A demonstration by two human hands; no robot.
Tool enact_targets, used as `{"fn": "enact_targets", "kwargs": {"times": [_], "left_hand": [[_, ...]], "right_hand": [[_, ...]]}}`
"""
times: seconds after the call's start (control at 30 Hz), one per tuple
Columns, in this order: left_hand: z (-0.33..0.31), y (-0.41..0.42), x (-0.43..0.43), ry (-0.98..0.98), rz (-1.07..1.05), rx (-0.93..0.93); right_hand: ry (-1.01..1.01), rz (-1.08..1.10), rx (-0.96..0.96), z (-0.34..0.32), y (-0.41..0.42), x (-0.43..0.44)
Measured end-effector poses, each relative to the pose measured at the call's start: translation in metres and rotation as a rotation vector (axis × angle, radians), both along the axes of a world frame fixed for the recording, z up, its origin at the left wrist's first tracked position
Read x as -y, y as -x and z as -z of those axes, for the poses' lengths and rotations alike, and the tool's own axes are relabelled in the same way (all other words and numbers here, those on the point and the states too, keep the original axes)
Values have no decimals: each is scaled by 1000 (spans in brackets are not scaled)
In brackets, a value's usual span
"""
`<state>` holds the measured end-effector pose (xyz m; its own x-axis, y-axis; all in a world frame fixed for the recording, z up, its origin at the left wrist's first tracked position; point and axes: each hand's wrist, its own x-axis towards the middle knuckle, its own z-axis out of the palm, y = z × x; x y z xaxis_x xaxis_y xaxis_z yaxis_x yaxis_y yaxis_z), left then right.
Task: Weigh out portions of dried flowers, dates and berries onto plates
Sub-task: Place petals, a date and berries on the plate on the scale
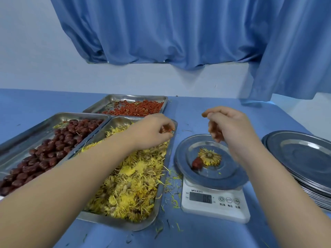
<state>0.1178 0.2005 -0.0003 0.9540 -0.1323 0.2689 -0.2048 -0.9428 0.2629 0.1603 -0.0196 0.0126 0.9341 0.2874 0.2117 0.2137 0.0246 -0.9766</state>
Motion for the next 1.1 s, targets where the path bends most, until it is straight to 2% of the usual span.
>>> {"fn": "enact_targets", "kwargs": {"times": [0.17,0.33,0.43,0.53,0.8,0.93,1.1], "left_hand": [[-6,-19,-69,-38,-245,1],[-3,-55,-134,75,-436,-59],[-2,-90,-152,15,-467,-176],[0,-128,-154,-135,-471,-278],[28,-184,-136,-223,-494,-462],[38,-197,-133,-240,-547,-496],[39,-203,-129,-198,-551,-430]], "right_hand": [[147,-64,9,7,-33,-10],[258,-9,-36,27,-58,-9],[247,24,-62,32,-67,-8],[243,19,-72,35,-70,-8],[206,38,-50,33,-78,-2],[188,49,-50,33,-81,2],[211,47,-47,36,-84,3]]}}
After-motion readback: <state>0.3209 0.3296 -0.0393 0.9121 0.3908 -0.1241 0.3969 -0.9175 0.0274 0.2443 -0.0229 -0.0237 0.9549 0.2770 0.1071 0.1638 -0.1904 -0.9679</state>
